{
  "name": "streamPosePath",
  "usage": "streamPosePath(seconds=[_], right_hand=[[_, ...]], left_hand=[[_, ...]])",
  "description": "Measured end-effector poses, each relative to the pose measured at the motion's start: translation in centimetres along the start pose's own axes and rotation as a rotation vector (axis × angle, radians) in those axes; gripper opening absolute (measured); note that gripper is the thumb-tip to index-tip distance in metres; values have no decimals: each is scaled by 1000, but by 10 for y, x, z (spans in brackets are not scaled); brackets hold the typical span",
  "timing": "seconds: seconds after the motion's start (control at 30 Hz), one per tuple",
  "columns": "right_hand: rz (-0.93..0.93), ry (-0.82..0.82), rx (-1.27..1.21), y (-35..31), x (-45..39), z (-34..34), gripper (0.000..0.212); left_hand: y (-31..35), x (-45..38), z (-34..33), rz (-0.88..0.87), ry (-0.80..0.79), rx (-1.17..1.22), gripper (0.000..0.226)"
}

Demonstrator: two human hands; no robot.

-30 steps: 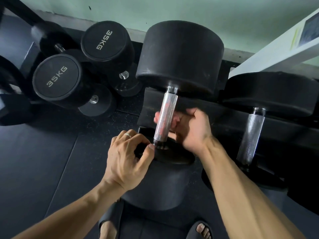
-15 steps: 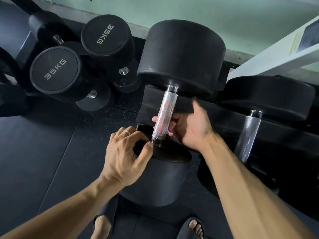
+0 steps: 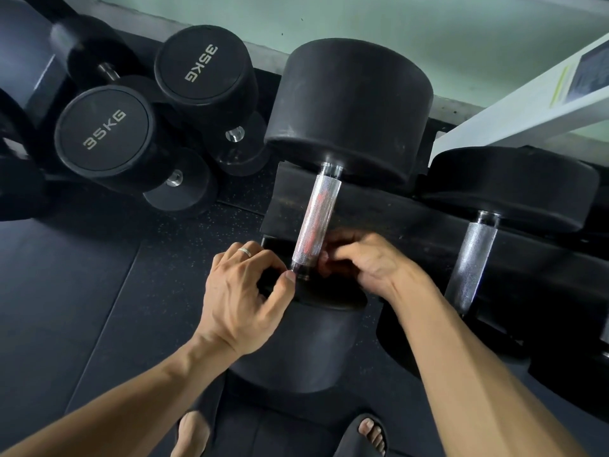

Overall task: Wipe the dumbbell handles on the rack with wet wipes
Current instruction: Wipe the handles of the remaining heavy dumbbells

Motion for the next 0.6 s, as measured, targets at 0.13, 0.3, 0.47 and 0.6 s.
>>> streamPosePath(seconds=[0.13, 0.3, 0.47, 0.6], right_hand=[[56, 87, 44, -1, -7, -4, 36], [1, -177, 144, 1, 12, -9, 36], [76, -138, 351, -6, 5, -8, 42], [84, 64, 67, -6, -8, -4, 40]], left_hand=[[0, 0, 0, -3, -2, -1, 39], [0, 0, -1, -7, 0, -7, 39], [0, -1, 0, -5, 1, -5, 39], [1, 0, 0, 1, -2, 0, 38]])
Point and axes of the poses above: each hand's wrist, its own x-axis away from the middle knuckle, its own z-axis out of the back of the hand, y = z × x, the point moved 9 cm from there along -x, towards the middle knuckle, and after that the axes turned 13 degrees about z, right-handed, at the moved point
